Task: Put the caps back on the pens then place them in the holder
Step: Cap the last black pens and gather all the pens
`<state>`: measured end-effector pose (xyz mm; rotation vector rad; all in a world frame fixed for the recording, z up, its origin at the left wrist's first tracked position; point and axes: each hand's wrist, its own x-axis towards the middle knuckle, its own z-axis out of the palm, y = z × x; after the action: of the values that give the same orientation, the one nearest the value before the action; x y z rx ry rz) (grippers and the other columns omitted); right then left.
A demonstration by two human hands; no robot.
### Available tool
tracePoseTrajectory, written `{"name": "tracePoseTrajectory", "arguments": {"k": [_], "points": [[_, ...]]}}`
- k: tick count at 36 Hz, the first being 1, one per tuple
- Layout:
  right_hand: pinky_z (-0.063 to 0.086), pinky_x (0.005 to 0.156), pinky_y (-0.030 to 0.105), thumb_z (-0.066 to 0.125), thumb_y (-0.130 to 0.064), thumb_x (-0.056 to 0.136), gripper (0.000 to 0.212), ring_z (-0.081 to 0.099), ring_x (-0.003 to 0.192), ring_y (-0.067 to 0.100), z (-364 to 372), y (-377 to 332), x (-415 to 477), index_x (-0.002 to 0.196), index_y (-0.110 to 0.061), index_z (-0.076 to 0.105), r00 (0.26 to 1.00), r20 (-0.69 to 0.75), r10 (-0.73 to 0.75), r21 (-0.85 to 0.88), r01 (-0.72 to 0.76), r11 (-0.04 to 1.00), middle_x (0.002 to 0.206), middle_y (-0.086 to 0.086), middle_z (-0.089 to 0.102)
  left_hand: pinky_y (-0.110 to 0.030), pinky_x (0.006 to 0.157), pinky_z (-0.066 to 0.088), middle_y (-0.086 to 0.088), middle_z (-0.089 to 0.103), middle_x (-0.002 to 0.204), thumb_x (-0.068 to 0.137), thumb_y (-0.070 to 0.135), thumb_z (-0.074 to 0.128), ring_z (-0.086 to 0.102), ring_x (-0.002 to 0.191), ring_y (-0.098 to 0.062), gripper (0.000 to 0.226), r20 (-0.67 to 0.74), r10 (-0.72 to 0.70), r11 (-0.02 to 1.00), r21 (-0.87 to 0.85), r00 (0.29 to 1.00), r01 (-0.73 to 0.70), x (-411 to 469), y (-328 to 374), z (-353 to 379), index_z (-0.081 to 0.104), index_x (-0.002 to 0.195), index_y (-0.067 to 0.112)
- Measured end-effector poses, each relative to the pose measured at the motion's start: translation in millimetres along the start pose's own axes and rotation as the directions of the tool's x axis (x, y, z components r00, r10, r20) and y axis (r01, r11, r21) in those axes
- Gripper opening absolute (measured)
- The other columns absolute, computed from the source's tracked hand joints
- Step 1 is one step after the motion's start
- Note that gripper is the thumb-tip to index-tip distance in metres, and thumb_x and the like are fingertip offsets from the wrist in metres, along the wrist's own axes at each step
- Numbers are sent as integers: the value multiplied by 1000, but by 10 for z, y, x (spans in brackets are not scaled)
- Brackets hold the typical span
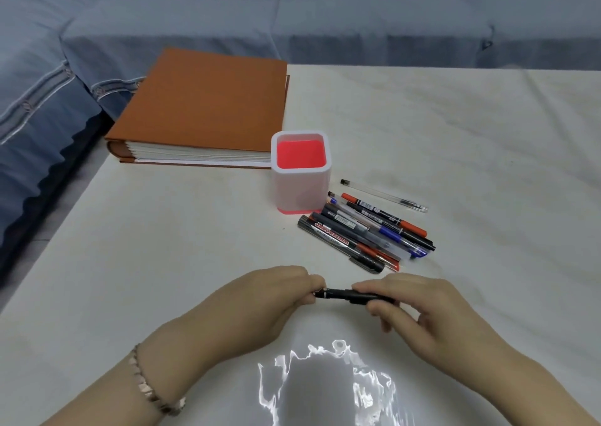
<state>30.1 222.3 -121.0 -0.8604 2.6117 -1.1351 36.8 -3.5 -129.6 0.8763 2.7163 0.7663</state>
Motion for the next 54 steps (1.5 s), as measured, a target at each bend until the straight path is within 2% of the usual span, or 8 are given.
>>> {"name": "tracePoseTrajectory", "arguments": {"k": [12,17,20,26,34,40,48,54], "points": [[41,80,19,42,-34,94,24,53,89,2,128,-103,177,106,-26,60,981,170,96,-41,-90,995,99,-8,65,-31,81,37,-2,46,107,99,32,22,46,97,-19,32,105,-111,948,309,988,73,211,259,31,45,115,16],[42,78,19,37,-38,92,30,54,91,4,123,-89,169,103,-27,62,986,166,35,-27,-31,999,96,-9,67,-29,39,44,3,55,62,90,32,32,53,45,-18,28,-6,-19,952,304,1000,20,119,224,52,54,81,18],[40,75,12,31,-46,89,33,51,85,-4,132,-65,137,102,-32,59,988,156,-20,-73,31,997,93,-15,65,-29,34,42,1,55,56,86,33,31,50,40,-23,26,-27,-8,967,252,1000,15,87,179,112,51,79,17],[33,65,8,32,-41,91,23,39,66,-10,135,-36,70,95,-32,53,979,167,-118,-161,145,976,73,-23,44,-37,66,41,-7,62,90,78,50,2,55,78,-32,60,69,-39,988,151,997,28,68,251,123,44,107,20],[31,60,9,24,-46,95,31,44,67,1,13,73,-38,97,-29,50,989,73,-127,-230,141,963,72,-18,48,-30,77,40,-1,64,98,86,62,21,58,91,-24,54,54,-203,977,84,978,198,15,282,-27,13,137,45],[36,67,3,26,-54,90,33,43,73,-19,-111,203,-52,99,-35,51,996,-37,-75,-187,67,980,78,-30,48,-17,60,37,10,45,74,77,57,55,44,60,-7,82,3,-320,942,-107,947,318,-22,159,-116,-4,132,46],[36,60,13,24,-54,90,32,39,67,-19,-145,154,-21,94,-36,51,993,22,-115,-252,117,961,69,-35,38,-13,71,37,17,46,104,91,18,38,45,80,8,71,146,-312,928,-166,939,334,-61,200,-100,-9,138,41],[41,54,25,34,-42,88,21,43,64,2,-108,71,11,91,-32,52,992,51,-118,-323,128,938,69,-15,53,-19,102,34,21,35,130,86,-4,34,40,111,2,98,209,-267,946,-130,941,297,17,231,-32,-27,102,70]]}}
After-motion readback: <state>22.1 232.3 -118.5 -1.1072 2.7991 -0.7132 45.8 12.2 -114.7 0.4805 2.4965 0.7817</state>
